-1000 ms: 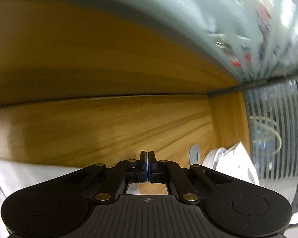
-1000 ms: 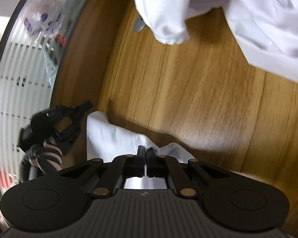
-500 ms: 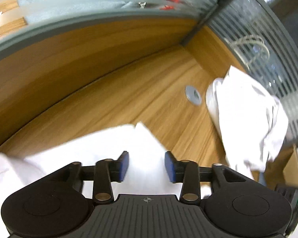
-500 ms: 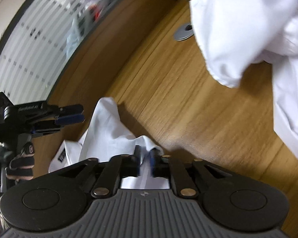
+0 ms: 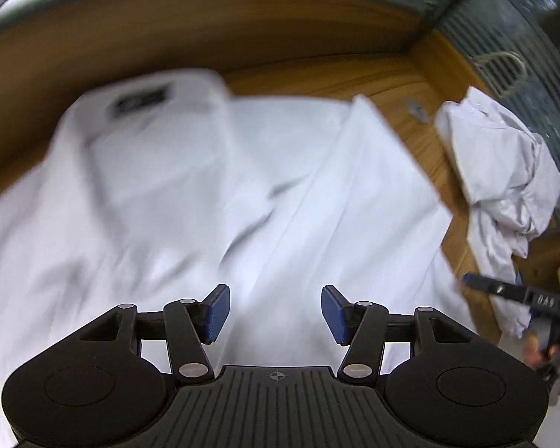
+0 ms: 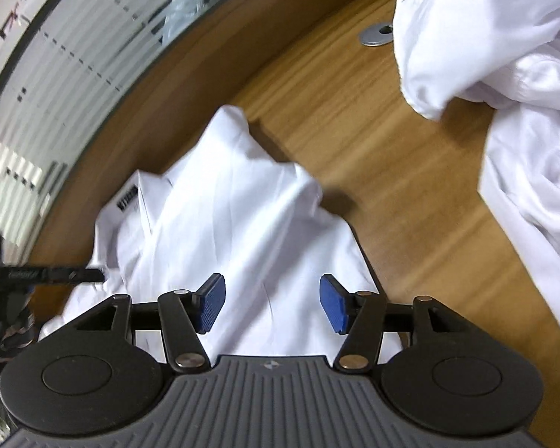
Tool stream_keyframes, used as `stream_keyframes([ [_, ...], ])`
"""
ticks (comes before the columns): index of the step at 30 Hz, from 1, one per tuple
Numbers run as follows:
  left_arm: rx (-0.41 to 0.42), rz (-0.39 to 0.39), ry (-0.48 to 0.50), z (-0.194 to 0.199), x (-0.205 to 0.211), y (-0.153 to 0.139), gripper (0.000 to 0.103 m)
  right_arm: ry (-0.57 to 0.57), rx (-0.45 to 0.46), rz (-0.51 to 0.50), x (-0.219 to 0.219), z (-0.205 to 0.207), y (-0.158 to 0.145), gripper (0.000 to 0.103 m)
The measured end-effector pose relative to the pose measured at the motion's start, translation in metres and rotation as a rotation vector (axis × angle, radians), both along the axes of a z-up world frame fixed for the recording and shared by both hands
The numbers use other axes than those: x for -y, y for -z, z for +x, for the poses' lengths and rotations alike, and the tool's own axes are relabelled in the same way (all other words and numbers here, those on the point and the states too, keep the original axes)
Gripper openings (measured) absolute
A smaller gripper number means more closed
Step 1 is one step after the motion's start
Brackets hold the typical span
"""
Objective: Fold clothes
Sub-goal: 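Open both tools and release the shirt flat on the desk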
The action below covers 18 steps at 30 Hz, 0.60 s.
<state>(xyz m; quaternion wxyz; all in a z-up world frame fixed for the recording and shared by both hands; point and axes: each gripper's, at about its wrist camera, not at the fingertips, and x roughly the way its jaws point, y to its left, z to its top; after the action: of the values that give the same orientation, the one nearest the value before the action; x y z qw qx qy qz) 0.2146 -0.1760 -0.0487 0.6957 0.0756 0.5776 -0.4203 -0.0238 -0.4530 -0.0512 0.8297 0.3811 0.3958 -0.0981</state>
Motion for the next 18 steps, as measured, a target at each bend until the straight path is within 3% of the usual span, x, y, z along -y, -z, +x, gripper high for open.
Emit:
stream_keyframes([
  [5, -0.024, 0.022, -0.097, -0.032, -0.073, 0.011, 0.061, -0.021, -0.05, -0.049, -0.01, -0.018, -0.015, 0.064],
  [12, 0.026, 0.066, -0.173, -0.085, -0.144, 0.027, 0.062, -0.084, -0.13, -0.161, -0.028, -0.03, -0.026, 0.067],
  [18, -0.088, -0.072, -0.341, -0.116, -0.184, 0.038, 0.059, -0.137, -0.201, -0.204, -0.051, -0.032, -0.014, 0.068],
])
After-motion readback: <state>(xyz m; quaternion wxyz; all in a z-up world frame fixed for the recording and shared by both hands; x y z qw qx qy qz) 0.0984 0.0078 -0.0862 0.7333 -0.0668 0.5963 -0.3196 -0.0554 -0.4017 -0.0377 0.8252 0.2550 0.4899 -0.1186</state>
